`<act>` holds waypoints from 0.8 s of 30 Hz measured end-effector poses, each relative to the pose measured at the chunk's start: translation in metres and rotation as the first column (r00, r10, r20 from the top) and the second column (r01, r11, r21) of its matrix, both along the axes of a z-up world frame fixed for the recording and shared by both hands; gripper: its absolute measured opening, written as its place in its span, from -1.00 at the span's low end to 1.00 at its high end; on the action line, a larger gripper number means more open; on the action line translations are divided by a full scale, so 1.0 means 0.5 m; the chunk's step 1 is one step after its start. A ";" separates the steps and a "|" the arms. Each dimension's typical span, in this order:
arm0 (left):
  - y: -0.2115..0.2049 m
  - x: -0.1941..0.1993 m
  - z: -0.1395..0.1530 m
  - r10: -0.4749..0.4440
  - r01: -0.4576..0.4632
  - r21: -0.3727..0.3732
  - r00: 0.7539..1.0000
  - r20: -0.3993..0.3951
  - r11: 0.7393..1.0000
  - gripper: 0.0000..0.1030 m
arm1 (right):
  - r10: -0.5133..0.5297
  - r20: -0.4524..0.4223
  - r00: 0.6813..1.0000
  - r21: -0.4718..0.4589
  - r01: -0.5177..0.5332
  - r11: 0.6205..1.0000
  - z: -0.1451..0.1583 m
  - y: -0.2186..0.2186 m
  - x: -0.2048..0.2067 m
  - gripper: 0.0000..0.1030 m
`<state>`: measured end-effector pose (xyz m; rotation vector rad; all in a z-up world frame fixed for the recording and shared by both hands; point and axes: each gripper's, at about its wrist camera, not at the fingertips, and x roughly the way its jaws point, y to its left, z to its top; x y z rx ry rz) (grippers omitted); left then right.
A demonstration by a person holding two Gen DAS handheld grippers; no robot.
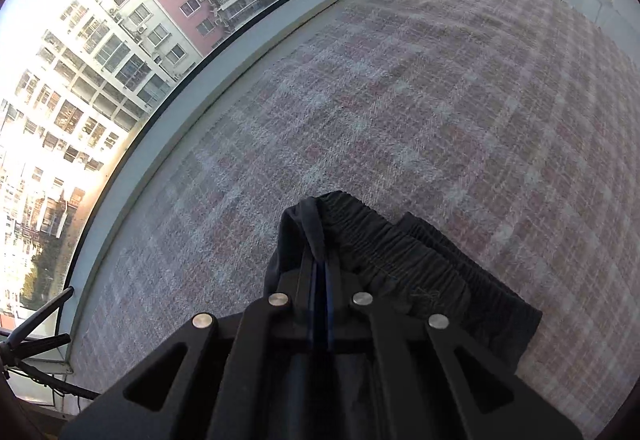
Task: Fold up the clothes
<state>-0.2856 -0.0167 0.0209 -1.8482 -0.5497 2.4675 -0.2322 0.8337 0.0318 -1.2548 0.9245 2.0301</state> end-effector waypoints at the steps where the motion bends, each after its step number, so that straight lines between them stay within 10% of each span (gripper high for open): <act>1: 0.000 0.006 0.010 -0.023 0.023 0.017 1.000 0.005 1.000 -0.33 | 0.002 -0.001 1.000 -0.001 -0.002 1.000 0.008 0.000 0.006 -0.90; 5: -0.040 0.080 0.040 -0.045 0.046 0.009 0.999 -0.010 0.999 -0.24 | 0.015 -0.082 0.996 0.020 -0.013 1.000 0.070 -0.002 0.055 -0.53; 13: -0.134 0.240 0.097 -0.070 0.069 -0.029 0.996 -0.048 0.997 -0.05 | 0.267 -0.192 0.944 0.121 -0.247 0.961 0.181 -0.184 0.218 -0.50; 24: -0.159 0.315 0.014 -0.078 0.085 0.105 0.995 -0.063 0.991 -0.10 | 0.668 -0.047 0.742 -0.085 -0.670 0.738 0.000 -0.626 0.318 -0.35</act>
